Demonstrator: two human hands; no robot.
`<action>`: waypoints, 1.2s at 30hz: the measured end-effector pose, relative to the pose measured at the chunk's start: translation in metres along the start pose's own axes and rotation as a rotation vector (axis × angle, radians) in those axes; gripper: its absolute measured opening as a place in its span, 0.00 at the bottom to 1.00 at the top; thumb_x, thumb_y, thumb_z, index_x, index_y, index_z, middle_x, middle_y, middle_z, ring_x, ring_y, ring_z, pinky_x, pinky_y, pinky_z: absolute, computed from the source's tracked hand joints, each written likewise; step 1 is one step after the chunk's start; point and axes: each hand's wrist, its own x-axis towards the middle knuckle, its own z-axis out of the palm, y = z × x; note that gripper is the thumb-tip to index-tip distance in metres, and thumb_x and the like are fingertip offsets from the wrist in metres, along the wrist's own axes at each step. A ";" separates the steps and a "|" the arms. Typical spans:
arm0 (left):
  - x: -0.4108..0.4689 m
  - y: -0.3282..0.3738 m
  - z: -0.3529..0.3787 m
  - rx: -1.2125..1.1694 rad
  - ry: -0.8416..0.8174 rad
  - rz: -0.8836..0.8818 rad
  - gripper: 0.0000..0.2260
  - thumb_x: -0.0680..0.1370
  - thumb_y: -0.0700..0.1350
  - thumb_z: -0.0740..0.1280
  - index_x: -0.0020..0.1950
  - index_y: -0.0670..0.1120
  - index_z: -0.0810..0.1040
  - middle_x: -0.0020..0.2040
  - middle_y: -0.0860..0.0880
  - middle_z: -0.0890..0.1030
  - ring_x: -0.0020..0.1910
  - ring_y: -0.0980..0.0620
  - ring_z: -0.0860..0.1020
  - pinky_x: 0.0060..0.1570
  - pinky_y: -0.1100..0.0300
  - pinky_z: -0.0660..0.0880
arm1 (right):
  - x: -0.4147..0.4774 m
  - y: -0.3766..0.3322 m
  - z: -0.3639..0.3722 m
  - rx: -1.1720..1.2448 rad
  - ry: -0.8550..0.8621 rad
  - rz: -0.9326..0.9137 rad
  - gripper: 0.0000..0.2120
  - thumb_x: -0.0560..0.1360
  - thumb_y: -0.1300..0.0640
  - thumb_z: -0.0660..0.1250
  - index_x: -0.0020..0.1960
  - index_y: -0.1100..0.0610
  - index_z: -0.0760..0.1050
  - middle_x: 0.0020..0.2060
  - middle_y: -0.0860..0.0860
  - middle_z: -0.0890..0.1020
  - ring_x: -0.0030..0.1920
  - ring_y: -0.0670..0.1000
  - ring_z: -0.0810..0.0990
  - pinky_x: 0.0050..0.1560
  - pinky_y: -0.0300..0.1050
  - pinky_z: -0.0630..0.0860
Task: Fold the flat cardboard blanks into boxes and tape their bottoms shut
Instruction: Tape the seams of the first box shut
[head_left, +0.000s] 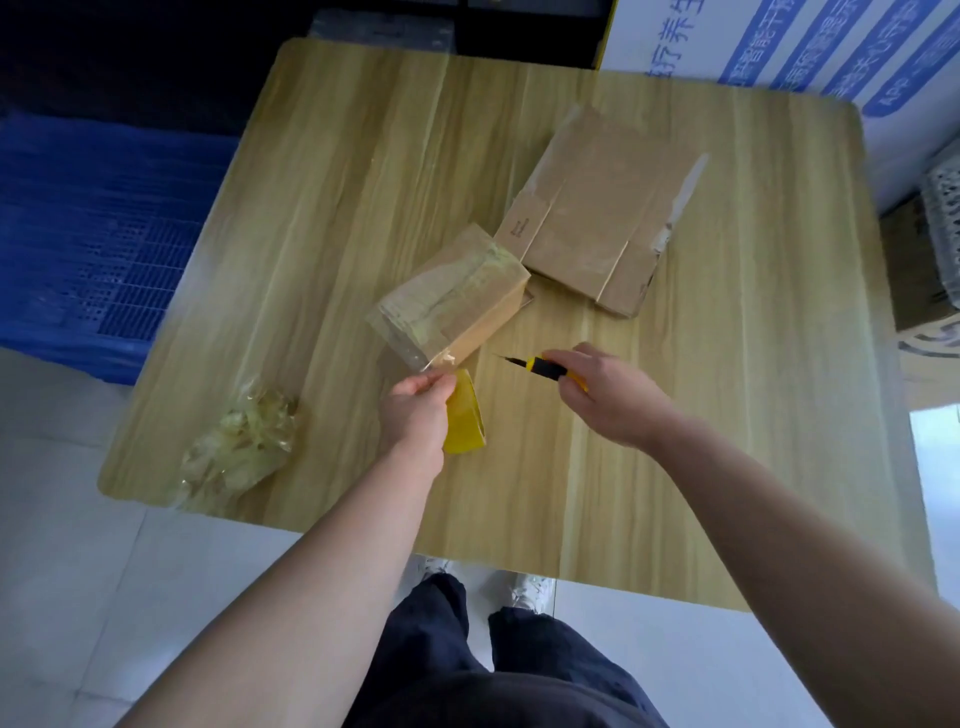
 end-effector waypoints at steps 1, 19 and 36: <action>0.000 0.001 -0.001 0.018 -0.011 -0.010 0.06 0.73 0.43 0.74 0.49 0.47 0.81 0.45 0.49 0.81 0.42 0.51 0.78 0.36 0.63 0.72 | 0.003 -0.009 -0.006 -0.054 -0.004 -0.036 0.16 0.81 0.53 0.55 0.68 0.46 0.70 0.52 0.48 0.75 0.46 0.53 0.77 0.46 0.50 0.77; 0.007 0.021 -0.012 0.157 -0.100 -0.018 0.08 0.74 0.44 0.74 0.49 0.44 0.78 0.49 0.44 0.80 0.47 0.47 0.78 0.46 0.56 0.73 | 0.046 -0.059 -0.004 -0.559 -0.093 -0.156 0.14 0.83 0.49 0.51 0.63 0.46 0.72 0.44 0.48 0.74 0.40 0.51 0.74 0.38 0.45 0.68; 0.007 0.026 -0.017 0.322 -0.097 0.033 0.11 0.69 0.47 0.78 0.39 0.48 0.76 0.44 0.46 0.80 0.44 0.47 0.77 0.44 0.58 0.72 | 0.032 0.000 0.068 -0.167 0.044 0.288 0.21 0.78 0.62 0.59 0.70 0.51 0.66 0.61 0.53 0.71 0.59 0.57 0.71 0.48 0.48 0.70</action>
